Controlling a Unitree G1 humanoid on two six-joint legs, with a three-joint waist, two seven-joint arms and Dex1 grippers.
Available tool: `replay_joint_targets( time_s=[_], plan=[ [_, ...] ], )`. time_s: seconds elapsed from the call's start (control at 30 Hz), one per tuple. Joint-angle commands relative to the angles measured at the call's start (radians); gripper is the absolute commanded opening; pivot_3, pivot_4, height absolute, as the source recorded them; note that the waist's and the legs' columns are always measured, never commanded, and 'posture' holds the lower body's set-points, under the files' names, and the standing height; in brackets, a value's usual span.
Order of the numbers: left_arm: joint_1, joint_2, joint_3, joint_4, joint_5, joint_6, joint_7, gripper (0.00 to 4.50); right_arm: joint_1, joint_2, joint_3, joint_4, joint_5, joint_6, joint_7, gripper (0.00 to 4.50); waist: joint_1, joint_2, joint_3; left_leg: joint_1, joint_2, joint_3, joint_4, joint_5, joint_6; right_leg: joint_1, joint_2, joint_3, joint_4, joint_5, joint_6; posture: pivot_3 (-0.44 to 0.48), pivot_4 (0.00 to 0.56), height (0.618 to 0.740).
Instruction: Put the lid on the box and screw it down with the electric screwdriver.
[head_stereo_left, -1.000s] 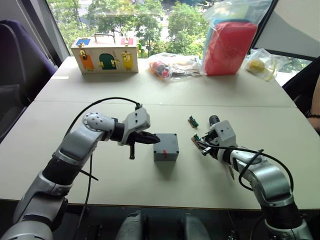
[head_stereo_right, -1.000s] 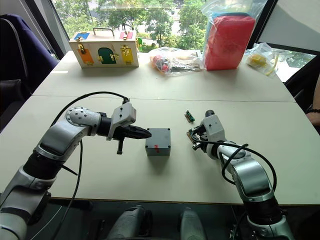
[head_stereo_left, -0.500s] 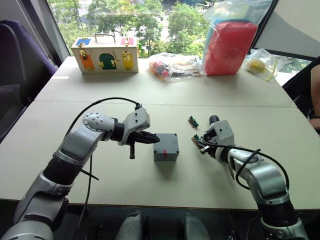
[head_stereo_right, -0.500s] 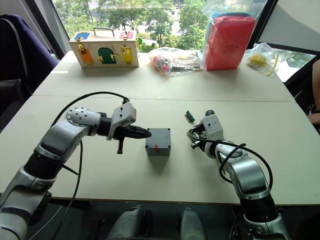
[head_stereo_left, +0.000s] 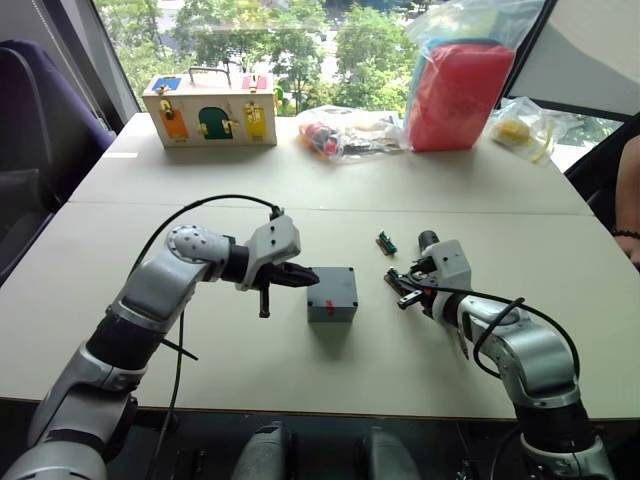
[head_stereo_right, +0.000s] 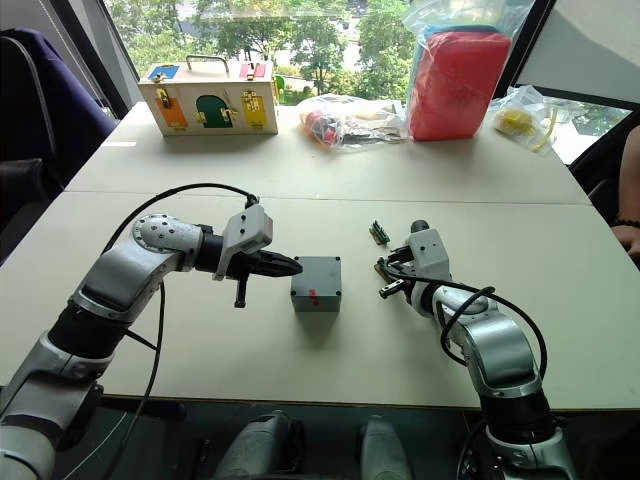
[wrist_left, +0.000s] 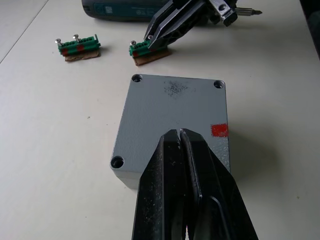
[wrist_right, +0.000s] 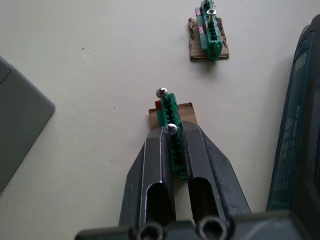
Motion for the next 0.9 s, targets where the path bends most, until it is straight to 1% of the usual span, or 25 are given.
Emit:
replay_joint_targets(
  time_s=[0.03, 0.17, 0.47, 0.53, 0.57, 0.63, 0.9],
  plan=[
    [-0.009, -0.005, 0.016, -0.014, -0.002, -0.017, 0.006, 0.00, -0.024, 0.005, -0.038, -0.053, 0.044, 0.061, 0.000, 0.04, 0.000, 0.000, 0.000, 0.000, 0.000, 0.000, 0.000, 0.000, 0.000, 0.000, 0.000, 0.000, 0.000, 0.000, 0.000, 0.000, 0.150, 0.740],
    [-0.008, -0.010, 0.017, -0.015, -0.002, -0.017, 0.006, 0.00, -0.032, 0.007, -0.045, -0.066, 0.070, 0.105, -0.001, 0.04, 0.000, 0.000, 0.000, 0.000, 0.000, 0.000, 0.000, 0.000, 0.000, 0.000, 0.000, 0.000, 0.000, 0.000, 0.000, 0.000, 0.150, 0.740],
    [-0.002, -0.011, 0.016, -0.022, -0.001, -0.012, 0.010, 0.00, -0.020, -0.017, -0.018, -0.079, 0.070, 0.102, -0.005, 0.04, 0.000, 0.000, 0.000, 0.000, 0.000, 0.000, 0.000, 0.000, 0.000, 0.000, -0.001, 0.000, 0.000, 0.000, 0.000, 0.000, 0.150, 0.740],
    [-0.002, -0.011, 0.015, -0.021, -0.002, -0.012, 0.010, 0.00, -0.021, -0.023, -0.015, -0.078, 0.068, 0.096, -0.006, 0.81, 0.000, 0.000, 0.000, 0.000, 0.000, 0.000, 0.000, 0.000, 0.000, 0.000, -0.001, 0.000, 0.000, 0.000, 0.000, 0.000, 0.150, 0.740],
    [-0.002, -0.011, 0.015, -0.021, -0.002, -0.012, 0.011, 0.00, -0.023, -0.024, -0.016, -0.079, 0.069, 0.097, -0.008, 1.03, 0.000, 0.000, 0.000, 0.000, 0.000, 0.000, 0.000, 0.000, 0.000, 0.000, -0.001, 0.000, 0.000, 0.000, 0.000, 0.000, 0.150, 0.740],
    [-0.003, -0.011, 0.015, -0.017, -0.001, -0.013, 0.012, 0.00, -0.027, -0.028, -0.018, -0.081, 0.069, 0.091, -0.012, 1.88, 0.000, 0.000, 0.000, 0.000, 0.000, 0.000, 0.000, 0.000, 0.000, 0.000, -0.001, 0.000, 0.000, 0.000, 0.000, 0.000, 0.150, 0.740],
    [-0.003, -0.013, 0.013, -0.002, 0.004, -0.020, 0.015, 0.00, -0.026, -0.023, -0.047, -0.112, 0.085, 0.102, -0.024, 1.88, 0.000, 0.000, 0.000, 0.000, 0.000, 0.000, 0.000, 0.000, 0.000, 0.000, -0.001, 0.000, 0.000, 0.000, 0.000, 0.000, 0.150, 0.740]
  ],
)
